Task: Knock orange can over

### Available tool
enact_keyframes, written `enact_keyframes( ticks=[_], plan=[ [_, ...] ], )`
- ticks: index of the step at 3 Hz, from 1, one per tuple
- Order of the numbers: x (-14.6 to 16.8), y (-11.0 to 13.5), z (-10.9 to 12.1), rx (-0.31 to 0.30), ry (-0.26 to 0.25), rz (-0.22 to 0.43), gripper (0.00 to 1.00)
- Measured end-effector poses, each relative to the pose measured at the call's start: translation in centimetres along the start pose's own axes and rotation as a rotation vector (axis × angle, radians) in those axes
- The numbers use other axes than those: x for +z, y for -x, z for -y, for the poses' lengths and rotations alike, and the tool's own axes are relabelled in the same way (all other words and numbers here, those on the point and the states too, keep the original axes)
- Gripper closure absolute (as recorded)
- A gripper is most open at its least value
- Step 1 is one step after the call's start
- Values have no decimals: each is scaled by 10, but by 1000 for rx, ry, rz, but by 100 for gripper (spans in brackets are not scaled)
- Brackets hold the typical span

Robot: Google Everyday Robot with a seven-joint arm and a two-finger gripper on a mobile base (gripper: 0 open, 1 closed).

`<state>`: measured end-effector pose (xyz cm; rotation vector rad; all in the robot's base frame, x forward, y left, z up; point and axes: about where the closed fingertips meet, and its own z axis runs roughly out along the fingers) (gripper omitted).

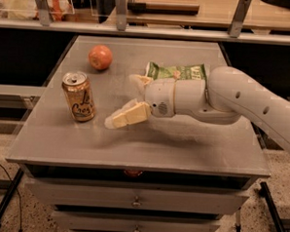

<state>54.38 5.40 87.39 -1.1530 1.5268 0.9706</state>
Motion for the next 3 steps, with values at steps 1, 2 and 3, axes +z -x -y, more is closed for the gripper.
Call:
enact_keyframes(
  ticks=[1,2,3],
  plan=[
    [4,3,-3,-2,9,9,0],
    [1,2,-5,8,-4,24,0],
    [9,-8,-9,43,-24,97,0]
  ],
)
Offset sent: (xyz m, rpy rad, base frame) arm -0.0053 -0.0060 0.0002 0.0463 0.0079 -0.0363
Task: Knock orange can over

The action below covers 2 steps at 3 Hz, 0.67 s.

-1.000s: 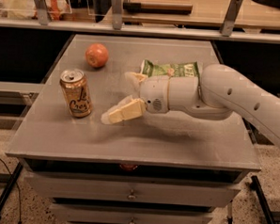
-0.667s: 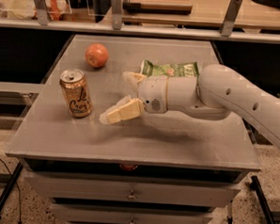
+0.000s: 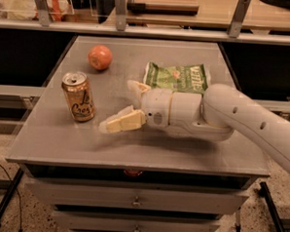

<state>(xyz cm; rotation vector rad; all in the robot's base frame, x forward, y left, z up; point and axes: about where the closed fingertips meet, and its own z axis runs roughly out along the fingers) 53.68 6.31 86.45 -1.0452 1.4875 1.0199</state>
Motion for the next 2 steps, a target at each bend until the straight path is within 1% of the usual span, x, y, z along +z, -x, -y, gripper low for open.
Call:
enact_keyframes(
  ticks=[1,2],
  plan=[
    [23,2,-8,11,11,103,0],
    [41,12,-10,-15,22,169,0]
  ],
)
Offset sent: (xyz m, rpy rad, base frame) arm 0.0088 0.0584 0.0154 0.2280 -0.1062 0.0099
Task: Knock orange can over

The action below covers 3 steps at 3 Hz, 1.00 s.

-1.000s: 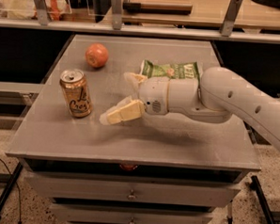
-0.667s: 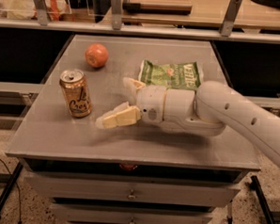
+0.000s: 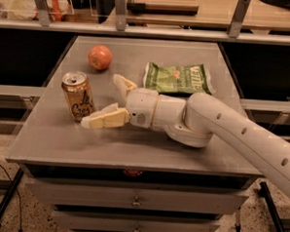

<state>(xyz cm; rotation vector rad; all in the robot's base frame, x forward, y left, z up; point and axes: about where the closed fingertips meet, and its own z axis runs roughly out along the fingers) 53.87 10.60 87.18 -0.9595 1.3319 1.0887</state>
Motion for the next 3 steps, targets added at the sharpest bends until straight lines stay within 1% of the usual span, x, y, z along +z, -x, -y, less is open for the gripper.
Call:
enact_keyframes(
  ticks=[1,2,3],
  plan=[
    [10,11,3,-45,6,18,0],
    [20,23,3,-112,20,-19,0],
    [32,31,0,-178,34,-82,0]
  ],
)
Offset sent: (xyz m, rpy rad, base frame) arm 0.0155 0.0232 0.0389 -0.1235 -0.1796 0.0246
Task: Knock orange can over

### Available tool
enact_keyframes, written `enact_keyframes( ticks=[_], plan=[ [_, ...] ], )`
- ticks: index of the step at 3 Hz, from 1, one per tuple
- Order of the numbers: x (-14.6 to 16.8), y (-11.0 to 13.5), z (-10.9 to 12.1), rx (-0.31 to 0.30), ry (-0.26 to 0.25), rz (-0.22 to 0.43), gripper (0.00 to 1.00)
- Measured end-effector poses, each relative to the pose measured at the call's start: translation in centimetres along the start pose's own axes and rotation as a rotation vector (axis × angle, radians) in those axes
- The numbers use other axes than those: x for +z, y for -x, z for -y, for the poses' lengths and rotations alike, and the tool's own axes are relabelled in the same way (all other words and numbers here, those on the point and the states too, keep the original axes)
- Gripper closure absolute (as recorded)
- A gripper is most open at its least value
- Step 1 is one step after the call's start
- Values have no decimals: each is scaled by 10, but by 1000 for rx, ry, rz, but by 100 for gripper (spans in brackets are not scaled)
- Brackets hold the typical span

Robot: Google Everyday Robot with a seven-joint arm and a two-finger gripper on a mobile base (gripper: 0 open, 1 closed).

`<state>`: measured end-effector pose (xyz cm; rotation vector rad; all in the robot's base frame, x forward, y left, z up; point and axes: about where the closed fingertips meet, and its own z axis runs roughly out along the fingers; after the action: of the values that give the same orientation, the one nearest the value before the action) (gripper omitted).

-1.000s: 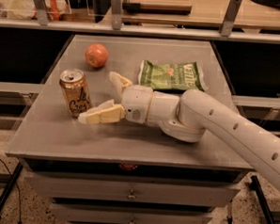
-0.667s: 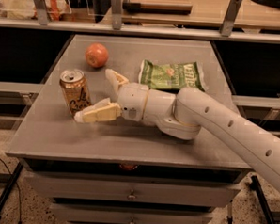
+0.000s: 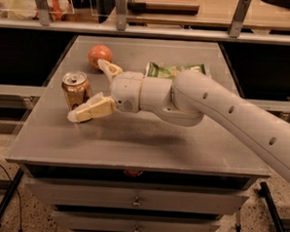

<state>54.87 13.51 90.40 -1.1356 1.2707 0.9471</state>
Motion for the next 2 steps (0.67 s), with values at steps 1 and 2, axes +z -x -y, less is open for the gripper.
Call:
enact_keyframes(
  ticks=[1,2],
  plan=[
    [11,0,-3,-24,25,-40,0],
    [20,-5,-6,-20,55,-62,0]
  ],
)
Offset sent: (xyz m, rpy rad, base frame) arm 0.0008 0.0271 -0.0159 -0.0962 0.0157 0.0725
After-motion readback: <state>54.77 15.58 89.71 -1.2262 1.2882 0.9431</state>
